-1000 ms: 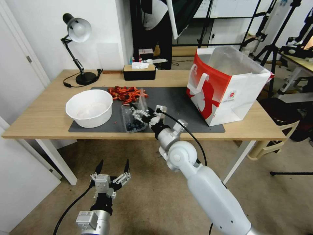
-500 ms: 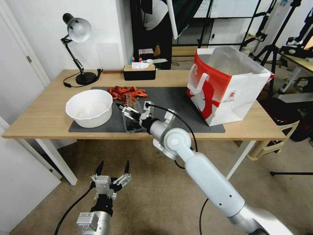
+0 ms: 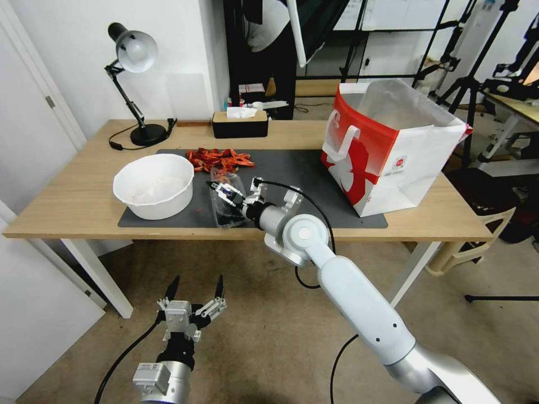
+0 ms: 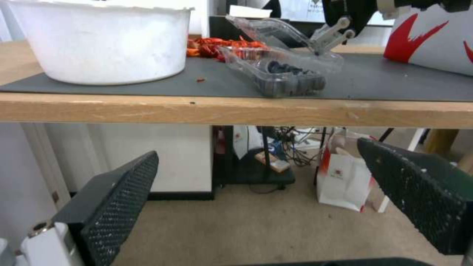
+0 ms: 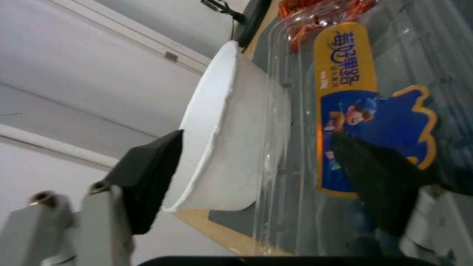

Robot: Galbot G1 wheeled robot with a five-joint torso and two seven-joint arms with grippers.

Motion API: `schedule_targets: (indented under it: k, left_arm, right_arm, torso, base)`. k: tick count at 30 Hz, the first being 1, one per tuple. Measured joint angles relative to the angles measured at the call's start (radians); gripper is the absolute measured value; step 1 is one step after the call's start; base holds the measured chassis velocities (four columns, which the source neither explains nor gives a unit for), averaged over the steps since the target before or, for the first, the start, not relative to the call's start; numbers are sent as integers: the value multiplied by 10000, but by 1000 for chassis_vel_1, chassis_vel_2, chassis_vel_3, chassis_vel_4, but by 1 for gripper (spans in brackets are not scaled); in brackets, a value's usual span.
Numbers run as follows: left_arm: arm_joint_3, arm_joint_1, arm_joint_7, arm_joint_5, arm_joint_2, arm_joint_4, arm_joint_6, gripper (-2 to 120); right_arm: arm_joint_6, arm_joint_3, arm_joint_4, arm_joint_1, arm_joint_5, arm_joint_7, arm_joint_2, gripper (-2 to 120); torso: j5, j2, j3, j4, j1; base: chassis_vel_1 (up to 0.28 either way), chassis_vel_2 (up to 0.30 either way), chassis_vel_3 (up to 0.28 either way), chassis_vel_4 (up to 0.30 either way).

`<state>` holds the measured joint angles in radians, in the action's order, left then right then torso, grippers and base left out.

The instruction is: Close the takeout container lid, then place the container into the takeout bag.

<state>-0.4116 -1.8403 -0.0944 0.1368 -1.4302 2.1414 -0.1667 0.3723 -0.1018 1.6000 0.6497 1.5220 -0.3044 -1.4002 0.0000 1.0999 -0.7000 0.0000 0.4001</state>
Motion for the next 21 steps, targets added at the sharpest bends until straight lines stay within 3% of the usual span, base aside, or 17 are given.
schedule_targets:
  k: [6,11,15,21]
  left_arm:
    - [-3,44,-2,123,56,16,8,100]
    - [-11,138,-3,489,166,130,38,100]
    - [-55,250,-6,1115,350,300,121,100]
    - [-146,566,-243,3105,824,745,384,100]
  right_arm:
    - [326,32,-121,-152,36,-767,-48,51]
    - [538,69,-153,-191,-37,-1067,-12,37]
    - [719,75,-135,-191,-144,-1185,75,24]
    - [1141,74,-45,-226,-177,-1489,213,0]
  torso:
    - [0,0,1,0,0]
    - [0,0,1,0,0]
    - [1,0,0,0,0]
    - [-1,0,1,-1,0]
  base:
    - [0,0,0,0]
    - [0,0,0,0]
    - [0,0,0,0]
    - [0,0,0,0]
